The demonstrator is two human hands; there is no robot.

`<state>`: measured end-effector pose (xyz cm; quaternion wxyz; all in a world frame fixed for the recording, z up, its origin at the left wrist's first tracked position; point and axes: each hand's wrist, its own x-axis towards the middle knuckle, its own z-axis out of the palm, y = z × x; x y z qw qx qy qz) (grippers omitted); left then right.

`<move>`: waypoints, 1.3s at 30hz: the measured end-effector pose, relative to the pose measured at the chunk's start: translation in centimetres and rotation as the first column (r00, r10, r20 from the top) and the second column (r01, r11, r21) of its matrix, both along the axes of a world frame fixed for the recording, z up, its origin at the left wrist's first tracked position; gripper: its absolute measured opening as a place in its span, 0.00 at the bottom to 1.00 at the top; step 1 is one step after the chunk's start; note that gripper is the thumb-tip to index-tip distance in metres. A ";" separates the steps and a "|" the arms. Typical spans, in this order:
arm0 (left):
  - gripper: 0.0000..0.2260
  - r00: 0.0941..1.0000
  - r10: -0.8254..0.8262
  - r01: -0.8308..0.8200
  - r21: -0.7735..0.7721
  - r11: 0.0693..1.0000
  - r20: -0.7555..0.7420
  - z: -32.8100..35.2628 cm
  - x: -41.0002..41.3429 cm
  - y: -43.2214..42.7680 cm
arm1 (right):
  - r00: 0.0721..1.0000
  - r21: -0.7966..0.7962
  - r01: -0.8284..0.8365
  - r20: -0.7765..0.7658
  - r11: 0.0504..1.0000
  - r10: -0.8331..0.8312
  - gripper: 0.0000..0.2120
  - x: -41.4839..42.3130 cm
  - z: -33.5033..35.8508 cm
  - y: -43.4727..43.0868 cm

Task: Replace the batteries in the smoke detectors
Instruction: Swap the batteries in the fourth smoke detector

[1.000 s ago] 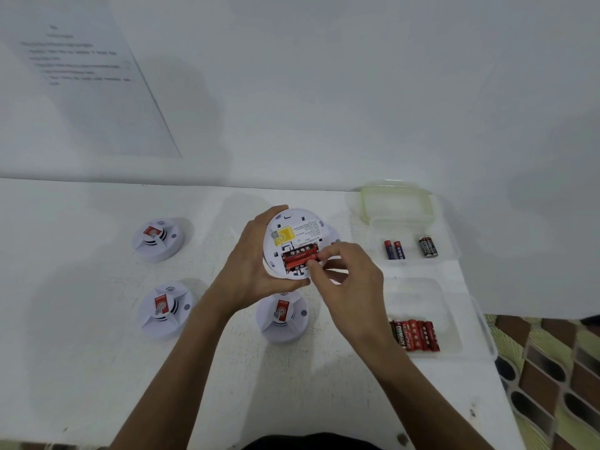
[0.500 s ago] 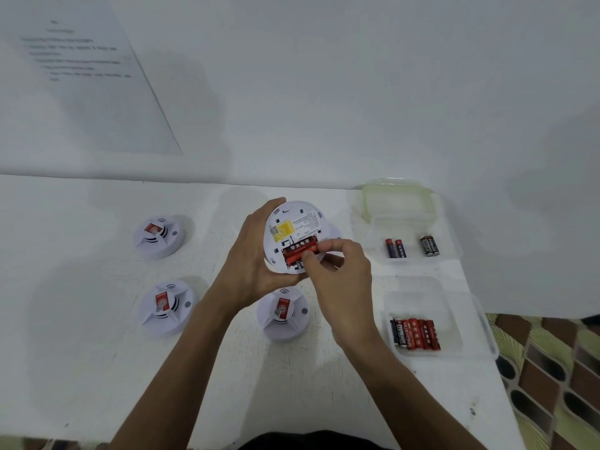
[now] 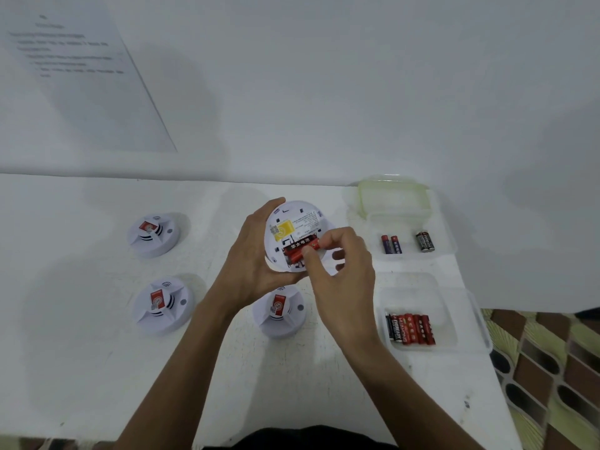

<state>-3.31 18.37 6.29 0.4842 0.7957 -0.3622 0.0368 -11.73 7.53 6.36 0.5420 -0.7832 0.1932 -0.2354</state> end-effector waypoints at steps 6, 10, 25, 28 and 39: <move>0.28 0.998 -0.059 0.059 -0.008 0.998 -0.036 -0.4 -1.0 -0.5 | 0.990 0.159 -0.099 0.112 0.982 0.082 0.08 -1.3 0.3 -1.8; 0.36 0.999 -0.031 0.031 0.049 0.998 0.005 -1.0 -1.1 -0.3 | 0.989 0.194 -0.141 0.081 0.971 0.127 0.09 -2.8 0.6 -6.1; 0.42 0.998 0.012 0.001 0.188 0.982 -0.067 -3.9 -0.7 0.1 | 0.770 -0.330 -0.279 -0.638 0.902 0.005 0.05 -8.1 -4.8 -19.0; 0.42 0.998 0.000 0.014 0.196 0.980 -0.068 -3.9 -0.6 0.2 | 0.718 -0.375 -0.341 -0.696 0.862 -0.019 0.05 -8.0 -6.3 -18.7; 0.43 0.997 0.013 0.003 0.211 0.977 -0.072 -4.0 -0.7 0.1 | 0.577 -0.312 -0.441 -0.817 0.842 -0.001 0.16 -8.1 -6.5 -19.1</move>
